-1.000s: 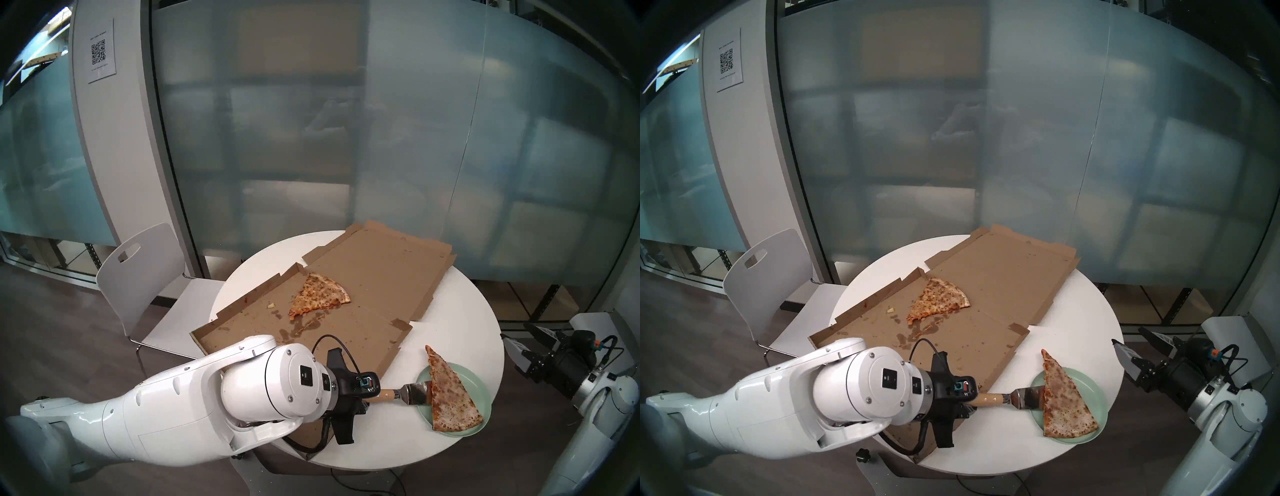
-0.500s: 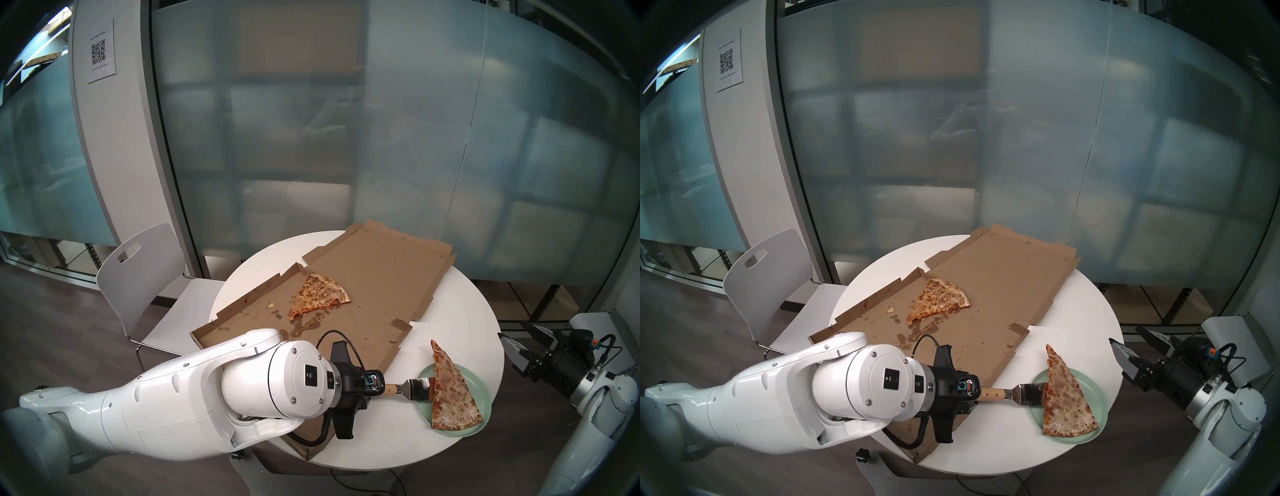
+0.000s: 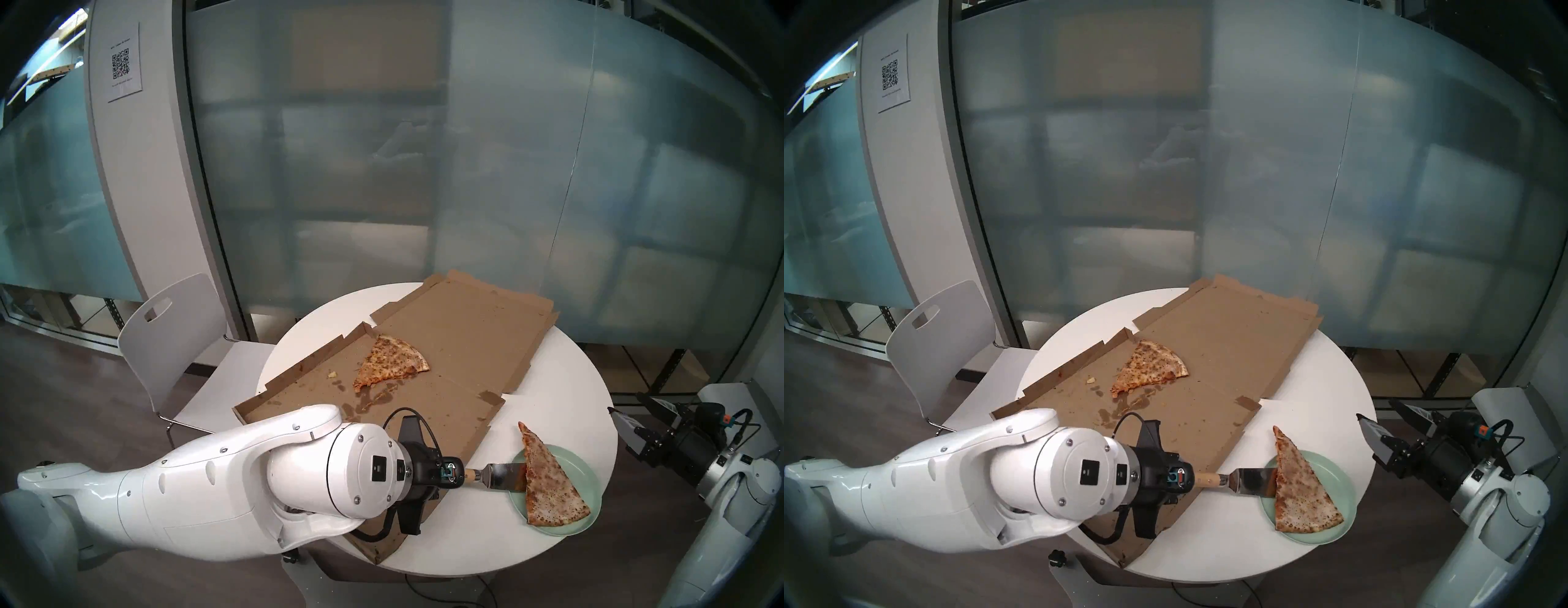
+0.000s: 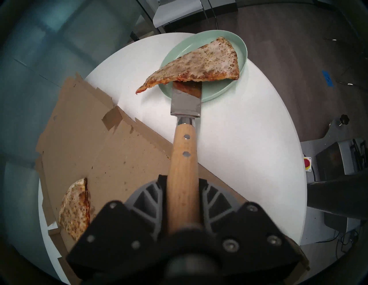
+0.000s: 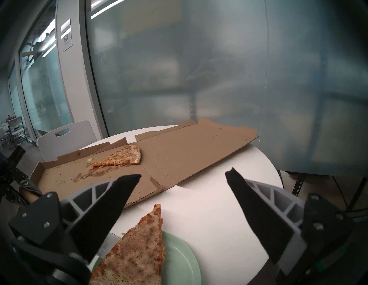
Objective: Put pizza slice onto the plate
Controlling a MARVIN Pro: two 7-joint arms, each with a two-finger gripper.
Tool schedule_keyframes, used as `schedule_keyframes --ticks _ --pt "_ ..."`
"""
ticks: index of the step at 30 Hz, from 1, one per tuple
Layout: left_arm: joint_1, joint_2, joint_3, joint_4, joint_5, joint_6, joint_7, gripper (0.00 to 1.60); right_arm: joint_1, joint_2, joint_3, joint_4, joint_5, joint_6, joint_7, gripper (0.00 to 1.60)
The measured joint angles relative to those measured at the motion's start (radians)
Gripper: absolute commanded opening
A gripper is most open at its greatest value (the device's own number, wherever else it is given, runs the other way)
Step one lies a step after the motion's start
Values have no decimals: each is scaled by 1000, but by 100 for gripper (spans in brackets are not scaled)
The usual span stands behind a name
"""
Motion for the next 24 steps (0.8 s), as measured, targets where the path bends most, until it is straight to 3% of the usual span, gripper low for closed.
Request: schedule_keyframes --ticks 24 --pt "-40 8 24 -40 49 0 -28 0 0 -2 -4 0 1 1 -2 160"
